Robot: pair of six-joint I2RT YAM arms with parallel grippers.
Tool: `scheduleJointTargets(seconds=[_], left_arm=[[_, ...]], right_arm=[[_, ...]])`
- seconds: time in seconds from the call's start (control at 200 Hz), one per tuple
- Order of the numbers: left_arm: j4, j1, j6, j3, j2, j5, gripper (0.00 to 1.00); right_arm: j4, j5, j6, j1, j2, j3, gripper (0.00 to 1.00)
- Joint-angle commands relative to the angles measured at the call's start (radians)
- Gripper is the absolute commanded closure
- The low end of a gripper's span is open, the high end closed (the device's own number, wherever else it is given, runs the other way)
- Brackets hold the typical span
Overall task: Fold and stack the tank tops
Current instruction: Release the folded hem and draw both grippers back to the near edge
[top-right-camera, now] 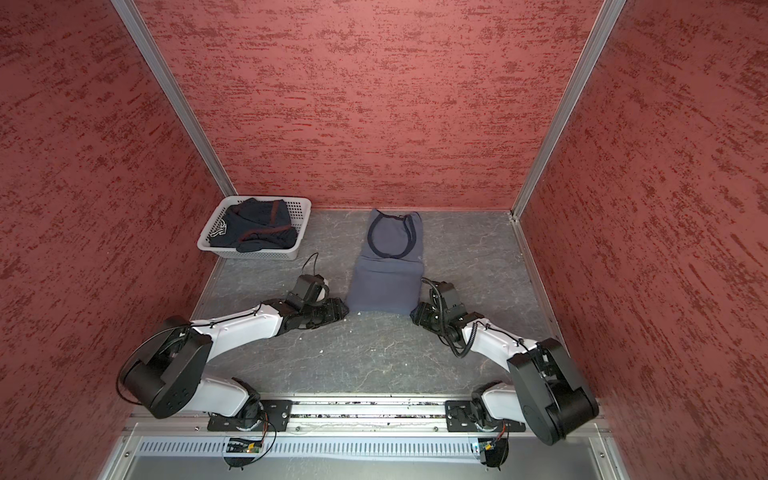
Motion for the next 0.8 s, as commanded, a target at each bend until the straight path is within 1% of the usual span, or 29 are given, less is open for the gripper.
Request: scheduleJointTargets(seconds=[0.0, 0.1, 0.19, 0.331, 0.401, 0.476, 0.636, 0.796], left_arm=[[0.097, 0.005, -0.009, -0.002, 0.052, 0.009, 0.31], [0.114, 0.003, -0.011, 0.009, 0.092, 0.016, 0.34], [0.126, 0.002, -0.013, 0.017, 0.122, 0.031, 0.41], [0.122, -0.006, -0.017, 0.020, 0.124, 0.035, 0.52], [0.120, -0.009, -0.018, 0.019, 0.119, 0.030, 0.57], [0.115, -0.010, -0.018, 0.025, 0.116, 0.031, 0.65], [0.119, -0.026, -0.025, 0.029, 0.101, 0.030, 0.77], [0.117, -0.044, -0.028, 0.031, 0.083, 0.031, 0.87]], right_arm=[[0.131, -0.007, 0.038, 0.021, 0.046, -0.005, 0.42], [0.145, 0.009, 0.044, 0.036, 0.069, -0.003, 0.45], [0.142, 0.023, 0.045, 0.045, 0.076, -0.002, 0.50], [0.133, 0.035, 0.032, 0.053, 0.066, -0.002, 0.66], [0.129, 0.042, 0.026, 0.055, 0.066, 0.002, 0.71], [0.122, 0.038, 0.024, 0.057, 0.069, 0.015, 0.75], [0.088, 0.049, 0.020, 0.068, 0.060, 0.042, 0.84], [0.059, 0.058, 0.015, 0.077, 0.036, 0.048, 0.90]])
